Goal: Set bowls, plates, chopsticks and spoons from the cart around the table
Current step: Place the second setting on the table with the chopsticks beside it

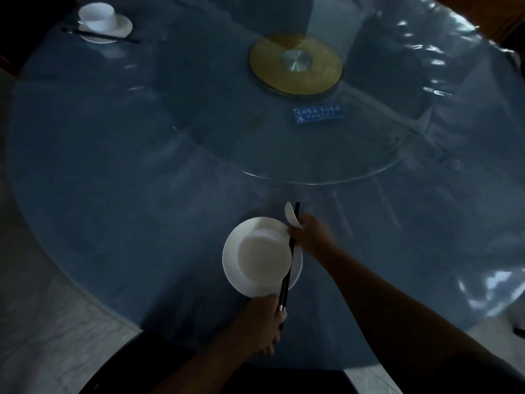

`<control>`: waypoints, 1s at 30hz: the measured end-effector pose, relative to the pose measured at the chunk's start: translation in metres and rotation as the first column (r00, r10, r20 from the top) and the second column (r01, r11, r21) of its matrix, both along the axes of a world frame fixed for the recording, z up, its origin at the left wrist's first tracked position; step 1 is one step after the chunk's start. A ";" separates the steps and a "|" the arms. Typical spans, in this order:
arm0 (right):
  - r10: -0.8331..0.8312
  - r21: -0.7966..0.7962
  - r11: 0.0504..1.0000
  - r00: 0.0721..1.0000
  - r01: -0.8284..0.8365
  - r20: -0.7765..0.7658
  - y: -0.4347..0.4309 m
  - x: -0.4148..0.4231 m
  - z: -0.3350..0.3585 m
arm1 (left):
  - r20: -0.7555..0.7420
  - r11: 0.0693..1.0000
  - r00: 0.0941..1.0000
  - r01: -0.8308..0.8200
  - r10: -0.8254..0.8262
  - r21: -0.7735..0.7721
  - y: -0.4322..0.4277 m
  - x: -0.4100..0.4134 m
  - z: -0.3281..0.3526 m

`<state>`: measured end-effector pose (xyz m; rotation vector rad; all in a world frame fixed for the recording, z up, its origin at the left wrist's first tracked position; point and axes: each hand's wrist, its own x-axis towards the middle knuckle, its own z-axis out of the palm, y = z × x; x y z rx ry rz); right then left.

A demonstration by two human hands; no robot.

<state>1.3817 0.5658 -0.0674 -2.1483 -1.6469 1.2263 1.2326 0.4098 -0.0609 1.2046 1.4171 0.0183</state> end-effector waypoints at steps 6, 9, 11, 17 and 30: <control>-0.058 0.038 0.998 0.998 0.058 -0.013 -0.005 -0.003 -0.006 | 0.036 0.998 0.999 0.037 -0.035 -0.044 0.002 -0.003 -0.007; -0.084 0.038 0.996 0.996 0.085 -0.007 -0.006 -0.004 -0.011 | 0.091 0.995 0.995 -0.035 0.044 -0.095 -0.001 -0.007 -0.009; -0.095 0.050 0.994 0.995 0.095 -0.004 -0.007 -0.004 -0.011 | 0.114 0.992 0.992 -0.048 0.061 -0.115 -0.002 -0.009 -0.009; -0.140 0.085 0.985 0.985 0.149 -0.103 -0.021 0.002 0.000 | 0.121 0.967 0.987 -0.069 0.102 -0.245 0.000 -0.020 -0.001; 0.281 0.215 0.935 0.959 -0.281 0.034 -0.063 0.011 0.028 | 0.151 0.853 0.889 -0.458 0.433 0.251 0.058 -0.076 0.015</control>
